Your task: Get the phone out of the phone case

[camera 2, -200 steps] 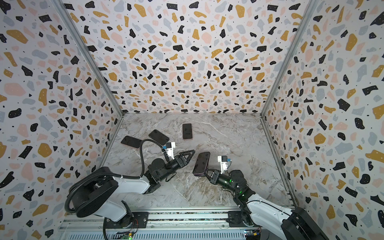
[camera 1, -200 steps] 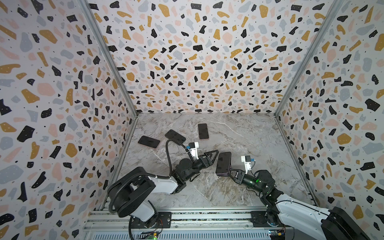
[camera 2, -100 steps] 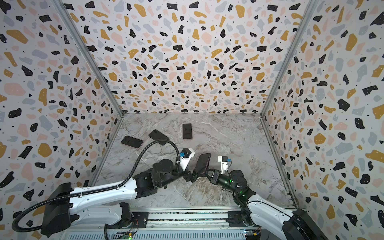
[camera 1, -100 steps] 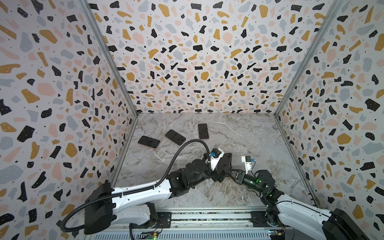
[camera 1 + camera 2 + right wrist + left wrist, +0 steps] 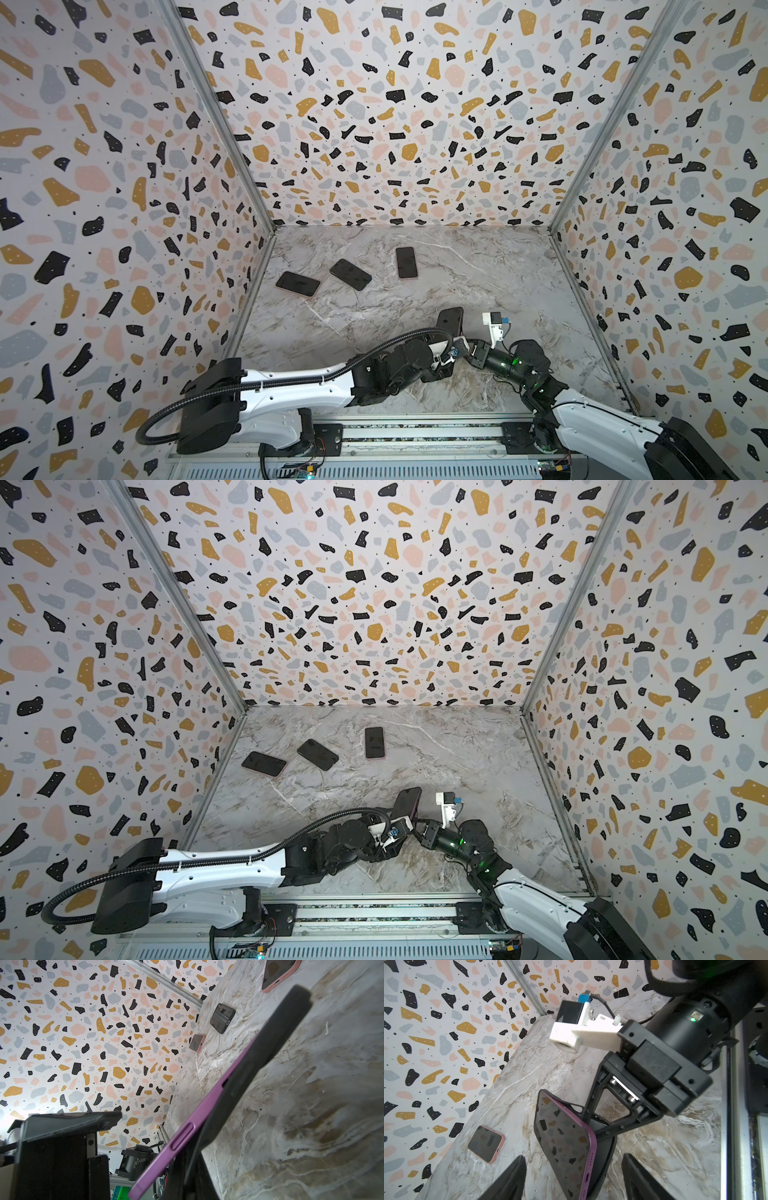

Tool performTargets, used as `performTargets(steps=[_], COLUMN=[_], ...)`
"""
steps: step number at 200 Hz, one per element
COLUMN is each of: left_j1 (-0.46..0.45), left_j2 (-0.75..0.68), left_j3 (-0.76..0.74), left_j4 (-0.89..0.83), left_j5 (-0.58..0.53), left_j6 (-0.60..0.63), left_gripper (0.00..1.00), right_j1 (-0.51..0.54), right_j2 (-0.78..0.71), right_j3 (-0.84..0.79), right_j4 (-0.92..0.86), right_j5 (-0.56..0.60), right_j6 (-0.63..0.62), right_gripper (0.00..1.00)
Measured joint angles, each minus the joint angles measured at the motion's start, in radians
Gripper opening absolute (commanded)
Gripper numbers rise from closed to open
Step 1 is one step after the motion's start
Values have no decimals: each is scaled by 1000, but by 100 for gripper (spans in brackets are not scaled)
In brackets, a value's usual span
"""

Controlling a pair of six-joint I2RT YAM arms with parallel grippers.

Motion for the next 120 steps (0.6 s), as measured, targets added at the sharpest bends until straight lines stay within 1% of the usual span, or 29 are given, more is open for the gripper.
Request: performTargets(steps=[40, 77, 101, 120], left_j1=[0, 0, 0, 0], left_j2=[46, 90, 108, 124], left_j3=[0, 1, 3, 3], left_j4=[12, 24, 43, 58], left_j5=[-40, -47, -48, -49], left_j6=[45, 72, 84, 95], left_gripper=[61, 48, 35, 31], right_j1=[0, 0, -1, -1], right_j2=[0, -5, -6, -6], right_j3=[0, 0, 0, 0], right_j4=[0, -11, -14, -14], right_j5=[-5, -6, -8, -10], right_j6=[0, 0, 1, 1], right_gripper=[0, 0, 0, 0])
